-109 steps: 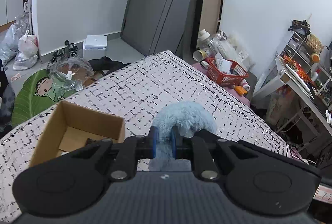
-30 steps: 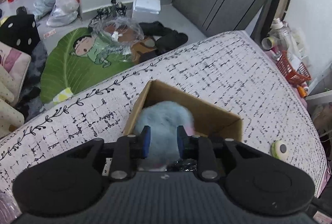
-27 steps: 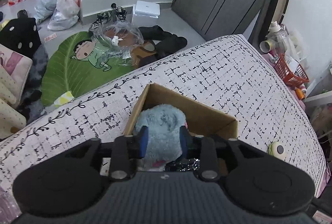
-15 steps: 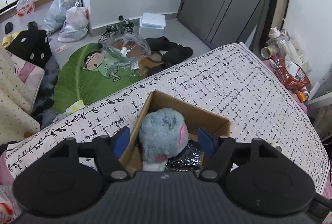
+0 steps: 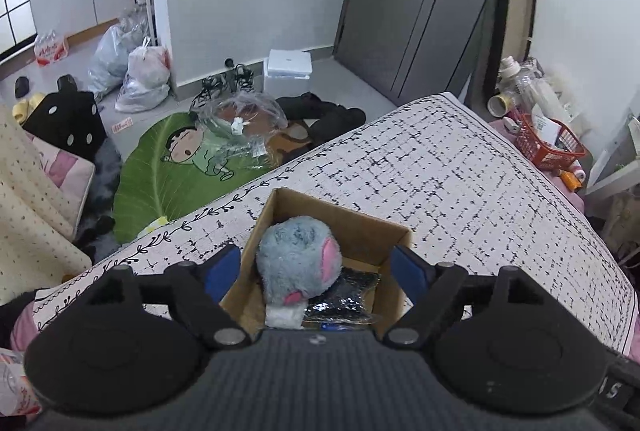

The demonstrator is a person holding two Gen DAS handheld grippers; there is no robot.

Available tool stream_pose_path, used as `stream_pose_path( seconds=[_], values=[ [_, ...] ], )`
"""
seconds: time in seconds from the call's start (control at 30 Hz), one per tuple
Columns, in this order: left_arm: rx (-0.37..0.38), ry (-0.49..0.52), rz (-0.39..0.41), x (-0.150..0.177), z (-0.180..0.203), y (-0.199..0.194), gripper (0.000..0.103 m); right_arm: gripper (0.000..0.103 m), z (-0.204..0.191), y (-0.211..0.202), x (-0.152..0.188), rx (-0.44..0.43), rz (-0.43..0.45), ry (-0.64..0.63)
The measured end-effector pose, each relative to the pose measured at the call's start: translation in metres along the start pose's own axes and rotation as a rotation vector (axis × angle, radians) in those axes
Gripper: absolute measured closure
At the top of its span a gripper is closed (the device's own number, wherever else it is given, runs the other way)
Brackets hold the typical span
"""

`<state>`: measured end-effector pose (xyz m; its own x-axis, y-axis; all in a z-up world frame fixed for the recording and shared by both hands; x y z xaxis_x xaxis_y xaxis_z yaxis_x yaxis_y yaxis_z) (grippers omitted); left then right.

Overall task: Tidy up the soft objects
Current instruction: 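Move the left tool to the black lace pouch while the right tool moves to the eyeball toy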

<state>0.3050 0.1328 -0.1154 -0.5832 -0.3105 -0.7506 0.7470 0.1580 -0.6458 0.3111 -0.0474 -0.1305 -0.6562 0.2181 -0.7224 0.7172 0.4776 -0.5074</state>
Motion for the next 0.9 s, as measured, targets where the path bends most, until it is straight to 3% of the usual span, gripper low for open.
stream_pose_path(
  seconds=[0.53, 0.9],
  values=[
    [-0.003, 0.011, 0.035, 0.000, 0.023, -0.040, 0.021, 0.006, 0.026, -0.042, -0.020, -0.061, 0.002, 0.034],
    [0.028, 0.032, 0.029, 0.007, 0.058, -0.044, 0.021, 0.005, 0.084, -0.056, -0.040, 0.040, 0.020, 0.092]
  ],
)
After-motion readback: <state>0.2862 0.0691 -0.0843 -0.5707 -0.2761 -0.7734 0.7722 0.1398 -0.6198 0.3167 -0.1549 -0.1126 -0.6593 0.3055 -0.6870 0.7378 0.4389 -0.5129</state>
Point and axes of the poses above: each gripper's, at about its wrist camera, not at the fingertips, and y roughly the way its jaws point, z to its right, x to its underside, the point moved 10 cm from there along y, roughly the way its jaws point, and after that the axes turned 10 degrees about z, right-handed, at the moved point
